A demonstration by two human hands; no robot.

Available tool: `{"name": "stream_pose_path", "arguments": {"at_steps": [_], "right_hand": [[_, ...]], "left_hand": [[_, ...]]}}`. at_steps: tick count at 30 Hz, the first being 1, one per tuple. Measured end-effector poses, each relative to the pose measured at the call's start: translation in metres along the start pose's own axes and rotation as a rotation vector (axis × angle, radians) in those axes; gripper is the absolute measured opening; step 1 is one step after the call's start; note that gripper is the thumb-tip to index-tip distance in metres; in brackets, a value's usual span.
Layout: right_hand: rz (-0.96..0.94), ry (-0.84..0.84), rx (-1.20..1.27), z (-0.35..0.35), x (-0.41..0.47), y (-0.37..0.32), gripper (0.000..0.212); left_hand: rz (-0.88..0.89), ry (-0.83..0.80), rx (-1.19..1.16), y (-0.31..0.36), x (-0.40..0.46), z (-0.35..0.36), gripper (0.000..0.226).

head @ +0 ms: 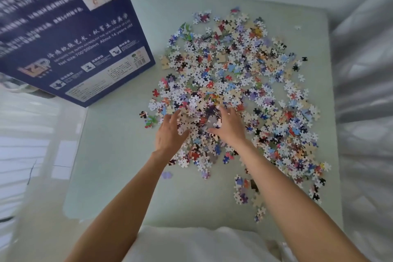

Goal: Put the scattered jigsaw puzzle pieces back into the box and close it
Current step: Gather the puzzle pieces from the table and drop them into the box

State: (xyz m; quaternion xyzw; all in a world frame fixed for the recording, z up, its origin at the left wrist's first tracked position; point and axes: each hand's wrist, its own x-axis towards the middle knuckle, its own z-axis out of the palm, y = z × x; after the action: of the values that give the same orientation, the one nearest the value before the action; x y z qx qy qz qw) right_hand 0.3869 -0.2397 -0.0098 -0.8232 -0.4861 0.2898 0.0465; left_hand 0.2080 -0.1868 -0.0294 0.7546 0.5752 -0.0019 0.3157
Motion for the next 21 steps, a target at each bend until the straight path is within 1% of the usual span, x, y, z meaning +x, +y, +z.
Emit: {"name": "stream_pose_path", "arguments": {"at_steps": [5, 7, 10, 12, 14, 17, 21], "right_hand": [[0.011, 0.010, 0.112, -0.005, 0.007, -0.004, 0.068], [0.037, -0.006, 0.169, -0.005, 0.010, -0.005, 0.068], [0.077, -0.059, 0.255, -0.006, 0.014, -0.006, 0.074], [0.064, -0.041, 0.243, -0.003, 0.014, -0.009, 0.076], [0.047, 0.014, 0.177, 0.002, 0.014, -0.013, 0.074], [0.077, 0.066, 0.162, 0.004, 0.015, -0.019, 0.066], [0.075, 0.071, 0.255, 0.000, 0.016, -0.015, 0.048]], "left_hand": [[-0.023, 0.033, 0.071, 0.013, 0.019, -0.012, 0.091], [0.004, -0.032, 0.136, 0.018, 0.029, -0.016, 0.088], [0.044, -0.134, 0.235, 0.025, 0.035, -0.019, 0.077], [0.065, -0.154, 0.261, 0.025, 0.033, -0.018, 0.077], [0.073, -0.166, 0.237, 0.020, 0.031, -0.014, 0.078], [0.076, -0.148, 0.168, 0.014, 0.029, -0.012, 0.067], [0.144, -0.055, 0.152, 0.010, 0.030, -0.015, 0.039]]}}
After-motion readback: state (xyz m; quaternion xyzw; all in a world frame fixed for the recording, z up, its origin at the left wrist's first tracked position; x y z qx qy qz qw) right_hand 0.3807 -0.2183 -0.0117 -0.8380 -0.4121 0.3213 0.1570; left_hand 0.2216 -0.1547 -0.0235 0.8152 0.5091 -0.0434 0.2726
